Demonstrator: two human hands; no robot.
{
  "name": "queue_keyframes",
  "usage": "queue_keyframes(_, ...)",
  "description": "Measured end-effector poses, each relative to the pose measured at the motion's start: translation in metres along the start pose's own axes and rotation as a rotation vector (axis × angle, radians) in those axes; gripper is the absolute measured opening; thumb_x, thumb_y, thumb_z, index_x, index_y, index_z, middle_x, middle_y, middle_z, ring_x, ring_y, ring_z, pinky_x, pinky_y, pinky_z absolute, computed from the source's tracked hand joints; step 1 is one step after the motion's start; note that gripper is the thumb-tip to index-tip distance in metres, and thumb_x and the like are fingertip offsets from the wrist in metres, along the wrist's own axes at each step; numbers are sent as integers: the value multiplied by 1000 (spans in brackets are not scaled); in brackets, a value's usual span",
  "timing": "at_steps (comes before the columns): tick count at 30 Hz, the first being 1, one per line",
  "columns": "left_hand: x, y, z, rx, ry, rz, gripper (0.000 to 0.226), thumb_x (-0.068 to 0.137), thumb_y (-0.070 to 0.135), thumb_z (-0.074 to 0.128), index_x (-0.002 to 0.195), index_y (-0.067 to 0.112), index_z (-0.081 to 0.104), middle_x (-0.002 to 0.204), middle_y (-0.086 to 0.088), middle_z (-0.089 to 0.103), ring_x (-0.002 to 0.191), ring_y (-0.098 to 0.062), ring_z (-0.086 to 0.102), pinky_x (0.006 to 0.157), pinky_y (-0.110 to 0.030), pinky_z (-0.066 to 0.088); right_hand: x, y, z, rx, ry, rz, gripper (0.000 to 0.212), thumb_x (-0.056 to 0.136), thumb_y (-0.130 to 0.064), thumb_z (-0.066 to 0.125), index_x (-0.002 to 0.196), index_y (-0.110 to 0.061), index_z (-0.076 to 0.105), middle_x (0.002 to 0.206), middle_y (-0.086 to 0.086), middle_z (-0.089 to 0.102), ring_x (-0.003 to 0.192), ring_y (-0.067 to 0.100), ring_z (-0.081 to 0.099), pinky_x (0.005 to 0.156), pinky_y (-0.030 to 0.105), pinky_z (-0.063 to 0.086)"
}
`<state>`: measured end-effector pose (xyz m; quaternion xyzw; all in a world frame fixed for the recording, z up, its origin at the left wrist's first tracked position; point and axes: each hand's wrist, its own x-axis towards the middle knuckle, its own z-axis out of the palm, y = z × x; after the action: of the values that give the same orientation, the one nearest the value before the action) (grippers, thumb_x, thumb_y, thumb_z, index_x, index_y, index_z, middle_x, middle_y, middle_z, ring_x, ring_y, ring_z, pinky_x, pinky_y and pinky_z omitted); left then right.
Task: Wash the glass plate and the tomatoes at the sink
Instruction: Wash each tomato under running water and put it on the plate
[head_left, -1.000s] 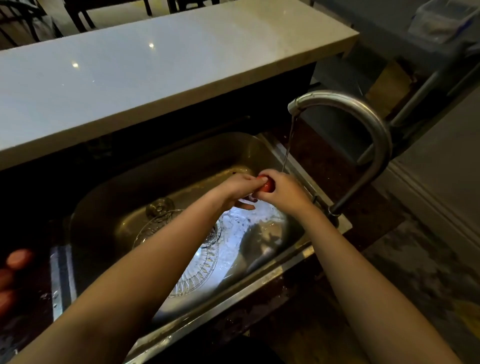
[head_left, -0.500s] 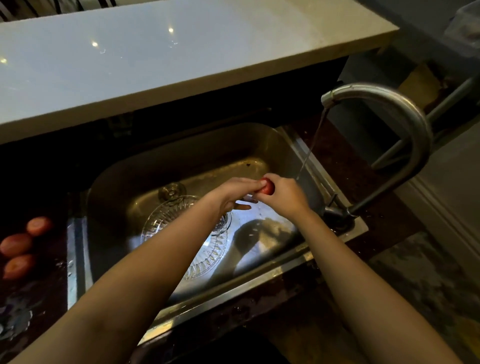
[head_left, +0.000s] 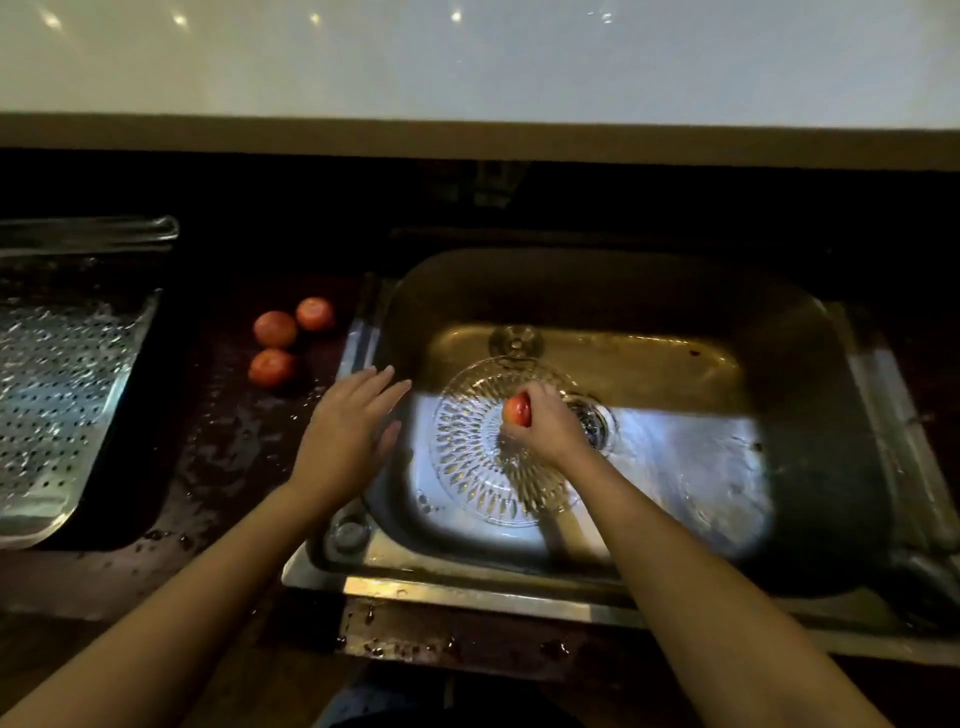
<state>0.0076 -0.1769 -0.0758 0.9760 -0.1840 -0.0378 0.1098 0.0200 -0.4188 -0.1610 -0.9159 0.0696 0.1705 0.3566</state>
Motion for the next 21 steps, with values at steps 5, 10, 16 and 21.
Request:
queue_keyframes(5,-37,-38,13,53,-48,52,61,89,43,39,136,5,44,146,-18,36,138,-36,26,117,-36,13,22,-6,40,-165,-6,-7,51,81,-32,67,123,-15,45,128,8,50,118,26,45,99,38,41)
queue_keyframes(10,-40,-46,25,54,-10,29,64,90,40,40,142,4,31,151,-16,27,142,-32,20,118,-38,12,31,2,59,-226,-30,-8,58,83,-35,64,131,-13,40,131,10,49,122,28,41,102,40,36)
queue_keyframes(16,-41,-45,28,64,-4,-9,67,89,40,42,143,3,29,153,-14,25,143,-29,17,117,-40,16,41,-9,54,-273,-80,0,70,80,-41,66,136,-12,35,136,12,43,129,30,35,109,45,31)
queue_keyframes(21,-41,-44,26,69,-14,-11,67,89,40,39,143,3,29,153,-15,24,143,-29,17,118,-43,19,64,-83,13,-127,80,-266,54,87,-41,58,132,-14,45,133,11,50,124,31,40,101,41,35)
